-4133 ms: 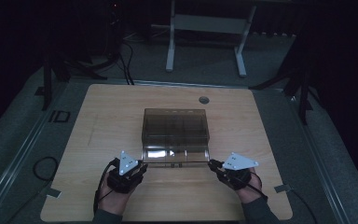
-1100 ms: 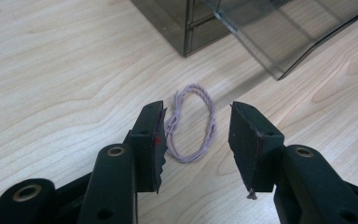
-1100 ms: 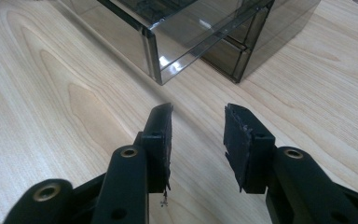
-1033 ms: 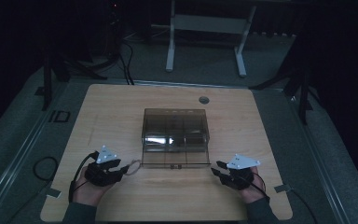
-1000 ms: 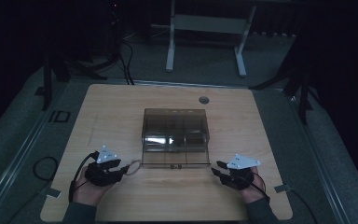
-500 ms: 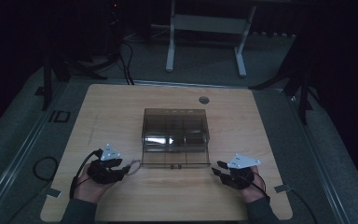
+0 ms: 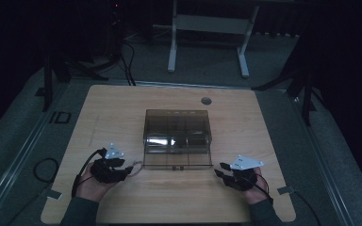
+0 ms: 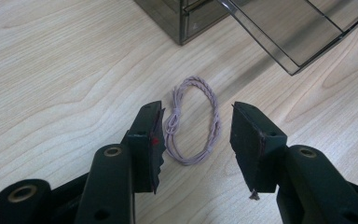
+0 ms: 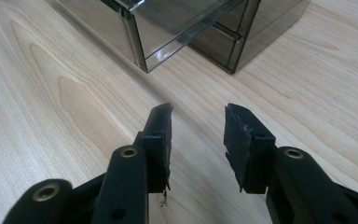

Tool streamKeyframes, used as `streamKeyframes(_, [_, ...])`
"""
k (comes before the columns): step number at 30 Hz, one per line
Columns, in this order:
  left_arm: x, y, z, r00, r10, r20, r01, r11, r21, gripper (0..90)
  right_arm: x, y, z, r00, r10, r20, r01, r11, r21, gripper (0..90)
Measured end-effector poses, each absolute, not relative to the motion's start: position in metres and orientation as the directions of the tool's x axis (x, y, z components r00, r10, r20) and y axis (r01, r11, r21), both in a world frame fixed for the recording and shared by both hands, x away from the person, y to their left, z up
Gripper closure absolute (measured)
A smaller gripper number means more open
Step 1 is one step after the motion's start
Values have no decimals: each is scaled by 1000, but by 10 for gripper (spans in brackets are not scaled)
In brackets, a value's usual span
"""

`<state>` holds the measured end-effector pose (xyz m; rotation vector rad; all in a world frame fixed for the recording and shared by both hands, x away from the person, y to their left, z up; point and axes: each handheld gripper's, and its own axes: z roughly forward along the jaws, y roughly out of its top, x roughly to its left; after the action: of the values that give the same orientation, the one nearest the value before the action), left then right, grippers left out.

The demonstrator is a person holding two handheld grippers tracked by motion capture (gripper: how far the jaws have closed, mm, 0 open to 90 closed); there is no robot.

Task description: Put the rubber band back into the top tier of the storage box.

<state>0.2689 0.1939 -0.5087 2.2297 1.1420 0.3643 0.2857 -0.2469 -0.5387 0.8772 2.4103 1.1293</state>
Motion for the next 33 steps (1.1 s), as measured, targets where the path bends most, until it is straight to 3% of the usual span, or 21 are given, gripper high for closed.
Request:
streamKeyframes(19, [280, 184, -508, 616, 788, -12, 654, -503, 565, 539, 286, -247, -541, -747, 664, -38, 404, 498, 768, 576])
streamKeyframes(33, [293, 177, -512, 618, 786, 3, 676, -534, 507, 476, 287, -247, -541, -749, 662, -39, 404, 502, 765, 565])
